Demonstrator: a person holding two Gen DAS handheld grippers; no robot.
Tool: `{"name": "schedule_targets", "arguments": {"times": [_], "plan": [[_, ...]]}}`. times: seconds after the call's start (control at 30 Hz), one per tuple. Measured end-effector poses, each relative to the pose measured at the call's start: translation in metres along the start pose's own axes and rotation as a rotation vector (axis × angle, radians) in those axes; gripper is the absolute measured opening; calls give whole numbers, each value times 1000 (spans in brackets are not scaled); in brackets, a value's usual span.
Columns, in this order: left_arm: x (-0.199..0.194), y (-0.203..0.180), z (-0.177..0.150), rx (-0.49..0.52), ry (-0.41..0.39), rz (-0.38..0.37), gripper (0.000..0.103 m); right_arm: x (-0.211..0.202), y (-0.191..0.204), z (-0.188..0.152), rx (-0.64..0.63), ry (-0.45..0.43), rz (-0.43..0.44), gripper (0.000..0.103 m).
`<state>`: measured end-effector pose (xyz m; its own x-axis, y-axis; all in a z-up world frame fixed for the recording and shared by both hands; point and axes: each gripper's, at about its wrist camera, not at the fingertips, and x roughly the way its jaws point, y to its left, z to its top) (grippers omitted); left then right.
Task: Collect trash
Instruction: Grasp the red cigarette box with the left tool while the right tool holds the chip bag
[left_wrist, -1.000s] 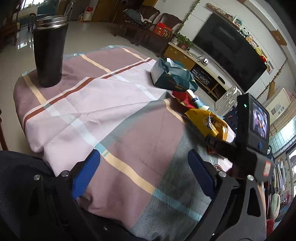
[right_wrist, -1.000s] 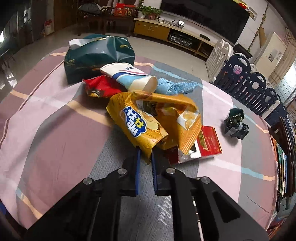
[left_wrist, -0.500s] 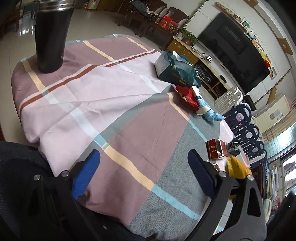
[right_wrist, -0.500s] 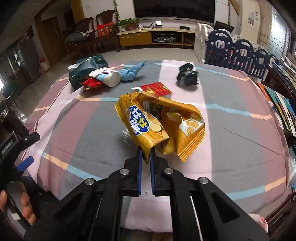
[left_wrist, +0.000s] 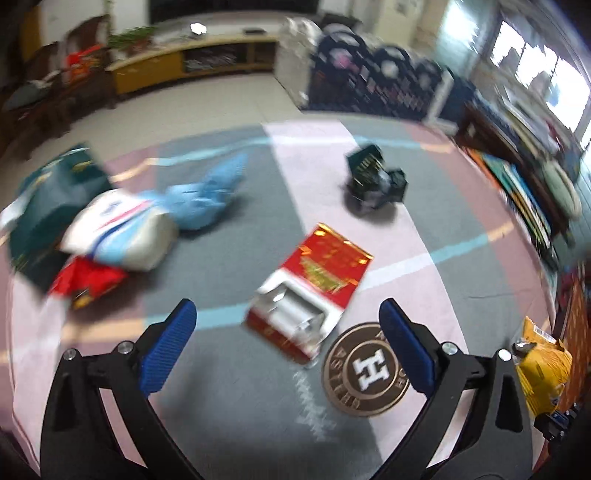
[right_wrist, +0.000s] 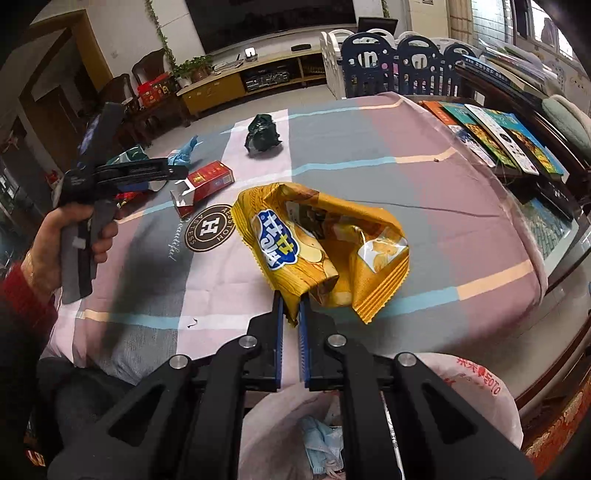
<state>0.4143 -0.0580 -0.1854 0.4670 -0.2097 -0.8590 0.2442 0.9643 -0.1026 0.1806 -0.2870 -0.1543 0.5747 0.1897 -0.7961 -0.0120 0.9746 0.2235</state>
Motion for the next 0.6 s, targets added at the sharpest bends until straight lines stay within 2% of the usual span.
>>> {"name": "schedule_targets", "arguments": {"times": [0.13, 0.23, 0.3, 0.33, 0.43, 0.6], "plan": [[49, -16, 15, 117, 118, 38, 99, -11, -18, -7, 44, 4, 16, 9], [63, -22, 12, 140, 134, 1, 96, -17, -25, -10, 46, 0, -2, 9], [60, -21, 7, 137, 88, 38, 71, -19, -28, -12, 56, 0, 0, 9], [56, -20, 6, 129, 70, 35, 71, -20, -29, -13, 57, -1, 0, 9], [34, -6, -4, 18, 21, -19, 68, -23, -27, -16, 43, -8, -9, 9], [-38, -8, -50, -93, -103, 116, 66, -35, -24, -21, 48, -12, 2, 9]]}}
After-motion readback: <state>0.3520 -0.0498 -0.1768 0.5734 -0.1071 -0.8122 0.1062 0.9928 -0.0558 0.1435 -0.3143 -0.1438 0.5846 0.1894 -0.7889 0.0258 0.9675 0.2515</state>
